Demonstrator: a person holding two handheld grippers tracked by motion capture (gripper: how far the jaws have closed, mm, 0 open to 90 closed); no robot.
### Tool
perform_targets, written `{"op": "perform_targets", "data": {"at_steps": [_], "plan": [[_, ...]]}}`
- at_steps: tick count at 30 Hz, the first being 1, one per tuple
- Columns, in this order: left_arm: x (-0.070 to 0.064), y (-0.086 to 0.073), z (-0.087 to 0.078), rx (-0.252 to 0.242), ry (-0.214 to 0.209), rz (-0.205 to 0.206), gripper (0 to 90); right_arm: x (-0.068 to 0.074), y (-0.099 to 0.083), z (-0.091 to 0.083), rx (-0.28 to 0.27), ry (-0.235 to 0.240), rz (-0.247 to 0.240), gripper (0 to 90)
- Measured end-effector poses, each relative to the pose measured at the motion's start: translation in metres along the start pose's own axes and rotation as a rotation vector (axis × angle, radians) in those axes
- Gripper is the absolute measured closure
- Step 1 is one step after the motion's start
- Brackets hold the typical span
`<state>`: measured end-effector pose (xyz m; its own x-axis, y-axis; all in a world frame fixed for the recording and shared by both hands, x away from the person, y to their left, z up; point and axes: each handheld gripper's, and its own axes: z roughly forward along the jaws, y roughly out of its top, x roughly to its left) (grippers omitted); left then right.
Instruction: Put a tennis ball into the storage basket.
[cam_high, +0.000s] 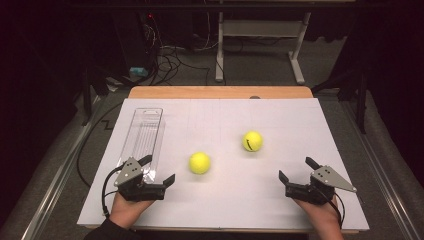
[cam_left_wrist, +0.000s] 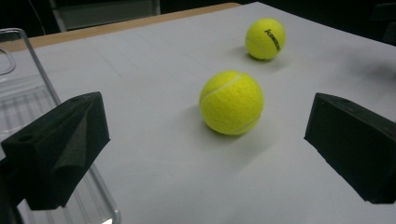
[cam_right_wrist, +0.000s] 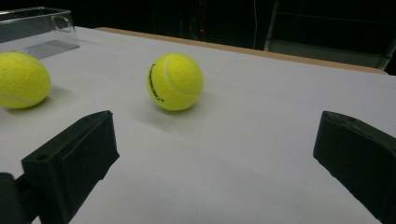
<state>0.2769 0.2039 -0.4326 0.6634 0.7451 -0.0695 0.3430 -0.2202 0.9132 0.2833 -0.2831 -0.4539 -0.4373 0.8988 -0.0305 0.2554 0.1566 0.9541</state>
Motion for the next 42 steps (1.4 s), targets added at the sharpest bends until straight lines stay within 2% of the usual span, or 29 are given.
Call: {"op": "perform_targets", "data": {"at_steps": [13,25,42], "plan": [[-0.026,0.003,0.019,0.123,-0.083,0.051,0.7,0.002,-0.001,0.002,0.008,0.004,-0.002,0.0],[-0.037,-0.001,0.034,0.24,-0.106,0.076,0.6,0.002,-0.002,0.003,0.013,0.011,-0.009,0.0],[-0.043,-0.007,0.047,0.399,-0.116,0.093,0.7,0.005,-0.002,0.006,0.022,0.018,-0.022,0.0]]}}
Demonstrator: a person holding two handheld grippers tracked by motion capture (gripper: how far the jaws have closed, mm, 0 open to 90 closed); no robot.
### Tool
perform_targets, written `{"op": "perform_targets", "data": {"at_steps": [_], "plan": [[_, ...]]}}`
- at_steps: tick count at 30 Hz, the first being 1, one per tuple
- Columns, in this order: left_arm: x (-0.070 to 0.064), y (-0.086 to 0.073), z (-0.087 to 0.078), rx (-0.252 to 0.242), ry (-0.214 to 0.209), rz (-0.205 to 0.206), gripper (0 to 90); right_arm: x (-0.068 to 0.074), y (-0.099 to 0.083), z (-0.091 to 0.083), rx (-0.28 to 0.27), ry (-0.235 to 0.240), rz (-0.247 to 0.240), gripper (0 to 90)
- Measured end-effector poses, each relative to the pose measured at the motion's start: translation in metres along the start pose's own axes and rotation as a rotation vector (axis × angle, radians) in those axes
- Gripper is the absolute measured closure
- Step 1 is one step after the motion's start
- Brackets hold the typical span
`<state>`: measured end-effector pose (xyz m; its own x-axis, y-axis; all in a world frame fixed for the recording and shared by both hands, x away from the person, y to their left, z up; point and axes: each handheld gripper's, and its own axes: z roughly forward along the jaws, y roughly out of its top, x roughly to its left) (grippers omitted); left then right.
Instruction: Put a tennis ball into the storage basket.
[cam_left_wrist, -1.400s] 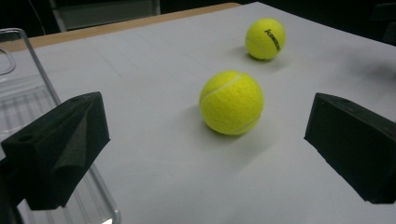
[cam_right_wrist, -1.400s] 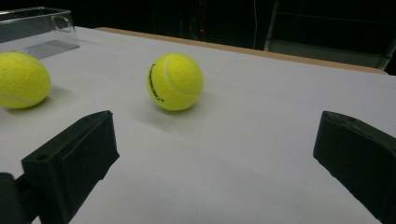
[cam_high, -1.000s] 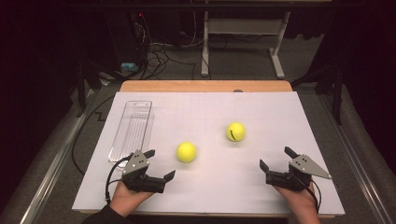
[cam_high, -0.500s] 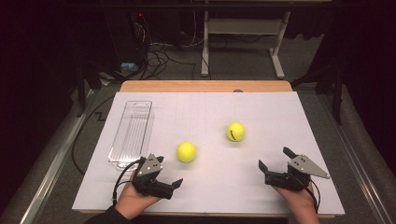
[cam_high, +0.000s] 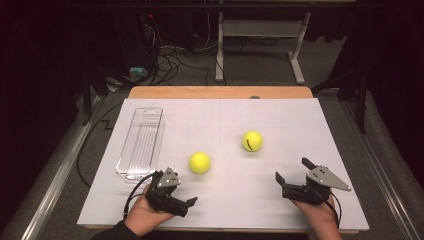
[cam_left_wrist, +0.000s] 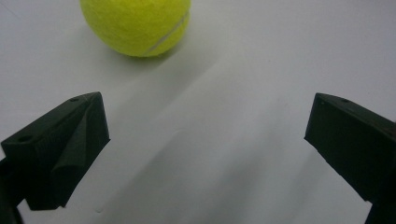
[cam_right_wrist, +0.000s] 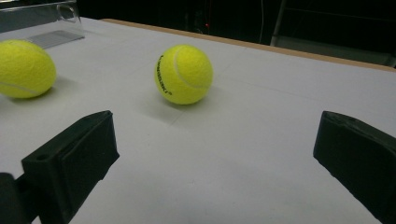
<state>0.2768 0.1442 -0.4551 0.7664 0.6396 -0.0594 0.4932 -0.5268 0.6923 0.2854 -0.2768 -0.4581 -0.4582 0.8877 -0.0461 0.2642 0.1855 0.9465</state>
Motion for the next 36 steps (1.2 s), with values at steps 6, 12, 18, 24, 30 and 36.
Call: {"op": "perform_targets", "data": {"at_steps": [6,12,18,24,30,36], "plan": [[-0.001,0.001,0.004,0.054,0.001,0.005,0.6,0.0,0.0,0.0,0.002,0.003,-0.003,0.0],[0.0,0.015,0.005,0.1,0.004,0.012,0.7,-0.002,-0.002,0.0,0.031,0.016,-0.016,0.0],[0.001,0.03,0.002,0.16,0.006,0.023,1.4,-0.002,-0.001,-0.003,0.012,0.024,-0.023,0.0],[0.001,0.045,0.003,0.24,0.008,0.048,1.5,-0.003,-0.001,-0.007,0.0,0.025,-0.011,0.0],[0.007,0.055,0.007,0.327,-0.006,0.049,1.5,-0.004,-0.001,-0.008,-0.003,0.026,-0.009,0.0],[0.009,0.062,0.01,0.416,-0.004,0.079,1.3,-0.003,0.0,-0.008,-0.005,0.029,-0.019,0.0]]}}
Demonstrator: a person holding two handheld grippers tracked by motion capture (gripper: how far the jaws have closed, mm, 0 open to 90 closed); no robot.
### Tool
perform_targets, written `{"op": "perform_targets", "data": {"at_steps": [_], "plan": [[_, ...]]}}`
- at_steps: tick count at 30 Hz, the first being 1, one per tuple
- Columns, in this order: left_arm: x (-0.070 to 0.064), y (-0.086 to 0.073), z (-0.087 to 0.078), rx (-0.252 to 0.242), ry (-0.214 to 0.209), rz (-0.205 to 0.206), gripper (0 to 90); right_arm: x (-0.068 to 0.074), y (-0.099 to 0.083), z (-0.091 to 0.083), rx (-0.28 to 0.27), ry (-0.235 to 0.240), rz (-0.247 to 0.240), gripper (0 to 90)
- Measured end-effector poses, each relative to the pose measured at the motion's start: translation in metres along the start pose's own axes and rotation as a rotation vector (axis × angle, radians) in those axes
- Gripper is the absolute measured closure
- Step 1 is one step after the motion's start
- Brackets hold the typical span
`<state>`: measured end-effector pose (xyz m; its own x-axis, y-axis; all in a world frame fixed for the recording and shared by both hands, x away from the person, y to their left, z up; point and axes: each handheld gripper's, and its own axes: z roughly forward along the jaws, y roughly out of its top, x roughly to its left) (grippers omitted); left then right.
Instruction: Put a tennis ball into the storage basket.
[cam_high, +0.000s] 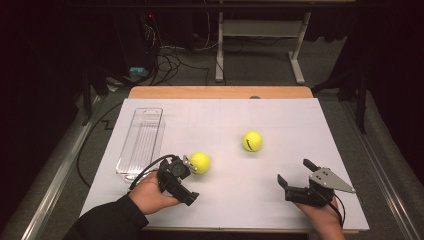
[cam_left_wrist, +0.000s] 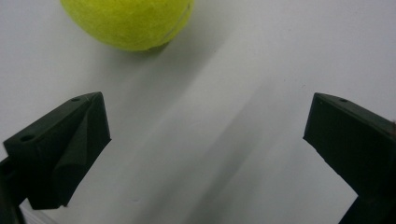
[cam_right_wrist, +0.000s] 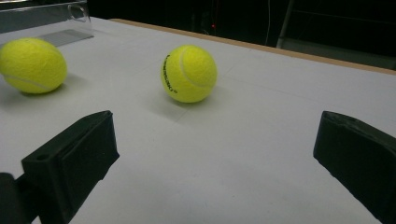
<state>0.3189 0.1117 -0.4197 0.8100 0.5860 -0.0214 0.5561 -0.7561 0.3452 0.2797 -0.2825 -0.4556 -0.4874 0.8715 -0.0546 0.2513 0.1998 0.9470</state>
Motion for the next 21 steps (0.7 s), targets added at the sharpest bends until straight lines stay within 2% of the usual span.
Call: {"op": "perform_targets", "data": {"at_steps": [4,9,21], "plan": [[0.001,0.004,-0.002,0.057,0.0,0.011,1.3,0.001,0.0,0.0,0.003,0.004,-0.002,0.0],[0.006,0.01,-0.006,0.113,-0.043,0.017,1.3,0.001,0.0,-0.001,0.002,0.008,-0.001,0.0],[0.019,0.03,-0.018,0.157,-0.079,-0.004,1.4,0.001,0.001,-0.002,-0.004,0.013,-0.001,0.0]]}}
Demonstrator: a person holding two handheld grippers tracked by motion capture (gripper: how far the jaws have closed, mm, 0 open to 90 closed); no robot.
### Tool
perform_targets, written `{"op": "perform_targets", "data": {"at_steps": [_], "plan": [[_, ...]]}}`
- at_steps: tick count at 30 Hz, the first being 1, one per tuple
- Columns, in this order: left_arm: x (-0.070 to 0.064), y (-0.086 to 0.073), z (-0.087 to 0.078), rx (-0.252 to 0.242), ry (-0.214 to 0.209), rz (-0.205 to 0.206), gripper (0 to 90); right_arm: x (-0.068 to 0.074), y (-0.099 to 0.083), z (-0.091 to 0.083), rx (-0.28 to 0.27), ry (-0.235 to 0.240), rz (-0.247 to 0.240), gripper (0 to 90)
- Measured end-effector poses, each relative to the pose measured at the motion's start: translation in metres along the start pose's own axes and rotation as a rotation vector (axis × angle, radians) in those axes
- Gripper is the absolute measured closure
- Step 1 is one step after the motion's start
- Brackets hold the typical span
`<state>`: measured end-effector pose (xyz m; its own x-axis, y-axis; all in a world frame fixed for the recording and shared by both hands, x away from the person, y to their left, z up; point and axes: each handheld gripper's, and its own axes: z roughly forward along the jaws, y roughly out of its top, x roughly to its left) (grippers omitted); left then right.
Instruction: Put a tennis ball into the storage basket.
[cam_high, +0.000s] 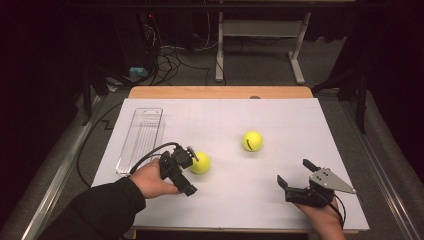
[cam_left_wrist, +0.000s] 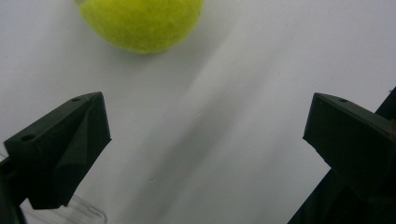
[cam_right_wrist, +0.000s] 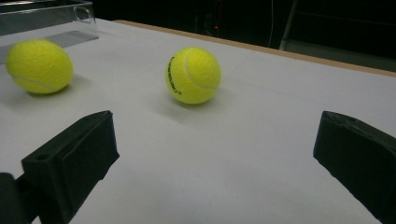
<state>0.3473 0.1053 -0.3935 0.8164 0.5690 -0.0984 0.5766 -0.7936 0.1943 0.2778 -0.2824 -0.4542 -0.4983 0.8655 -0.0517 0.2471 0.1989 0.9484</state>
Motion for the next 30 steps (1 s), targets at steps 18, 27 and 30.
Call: {"op": "perform_targets", "data": {"at_steps": [18,27,30], "plan": [[0.023,0.039,-0.016,0.013,-0.025,-0.04,0.7,-0.001,0.0,-0.001,-0.004,0.001,0.003,0.0],[0.036,0.053,-0.006,0.014,-0.033,-0.072,0.6,-0.002,0.0,-0.002,-0.008,-0.001,0.01,0.0],[0.039,0.056,0.0,0.012,-0.033,-0.081,0.7,-0.002,0.0,-0.002,-0.008,-0.002,0.007,0.0]]}}
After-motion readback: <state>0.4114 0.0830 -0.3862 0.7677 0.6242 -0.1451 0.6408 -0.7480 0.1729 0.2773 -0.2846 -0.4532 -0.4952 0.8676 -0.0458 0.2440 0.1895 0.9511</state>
